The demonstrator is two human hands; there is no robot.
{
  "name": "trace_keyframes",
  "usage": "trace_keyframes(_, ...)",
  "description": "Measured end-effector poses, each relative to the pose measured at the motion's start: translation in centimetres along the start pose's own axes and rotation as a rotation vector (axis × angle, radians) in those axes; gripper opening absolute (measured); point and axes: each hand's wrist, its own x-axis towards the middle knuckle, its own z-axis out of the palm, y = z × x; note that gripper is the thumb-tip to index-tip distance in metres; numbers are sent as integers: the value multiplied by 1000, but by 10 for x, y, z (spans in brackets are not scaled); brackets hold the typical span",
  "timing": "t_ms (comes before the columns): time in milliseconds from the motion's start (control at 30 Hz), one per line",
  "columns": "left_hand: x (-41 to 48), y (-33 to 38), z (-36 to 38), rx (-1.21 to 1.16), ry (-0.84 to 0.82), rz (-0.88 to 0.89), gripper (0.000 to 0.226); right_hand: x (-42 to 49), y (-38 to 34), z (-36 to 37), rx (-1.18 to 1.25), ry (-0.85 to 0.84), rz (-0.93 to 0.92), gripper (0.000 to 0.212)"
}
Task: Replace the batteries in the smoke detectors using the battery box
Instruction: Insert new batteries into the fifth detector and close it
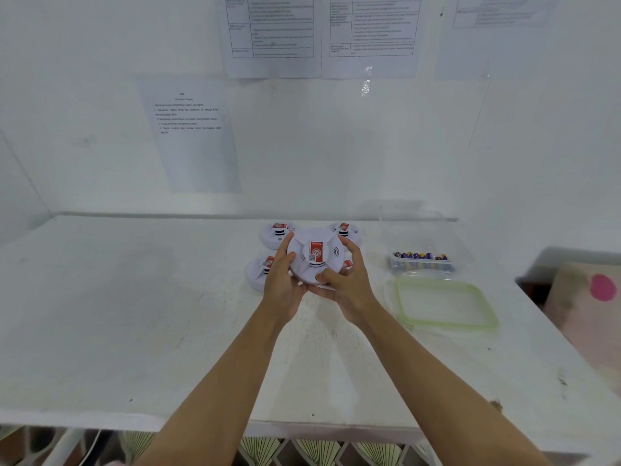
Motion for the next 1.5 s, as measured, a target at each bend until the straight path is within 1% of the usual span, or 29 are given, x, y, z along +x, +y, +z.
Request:
trace_keyframes(333, 5, -2, -3, -25, 54, 5, 43, 6, 2, 0, 2, 8, 32, 63)
trace_keyframes(467, 4, -1, -1, -73, 80, 9, 42, 13, -2, 3, 47, 76, 140, 44)
trace_keyframes(567, 5, 0, -4, -84, 65, 16, 42, 18, -4, 3, -26, 121, 205, 28)
trace_keyframes(633, 6, 0, -7, -52, 57, 25, 42, 18, -5, 3, -21, 144, 231, 22)
trace_keyframes(767, 13, -1, -15, 16, 54, 52, 42, 19, -3, 4, -8, 150, 237, 25)
trace_keyframes(867, 17, 2, -25, 59, 68, 62, 41, 23, -1, 11, -25, 133, 237, 33)
trace_keyframes(1000, 23, 21, -39, 4, 111, 66, 39, 34, 0, 31, -42, 81, 231, 34)
trace_keyframes(1100, 33, 38, -56, 12, 175, 67, 36, 50, 4, 54, -61, 82, 256, 32)
trace_keyframes(1200, 43, 58, -82, 55, 152, 89, 31, 69, 13, 85, -62, 105, 322, 30)
trace_keyframes(1333, 63, 87, -117, 138, 140, 92, 31, 99, 34, 125, -67, 136, 360, 39)
trace_keyframes(1433, 80, 102, -139, 213, 127, 89, 33, 119, 49, 147, -78, 161, 376, 51)
trace_keyframes(1500, 90, 105, -152, 231, 130, 69, 34, 127, 55, 159, -90, 179, 385, 54)
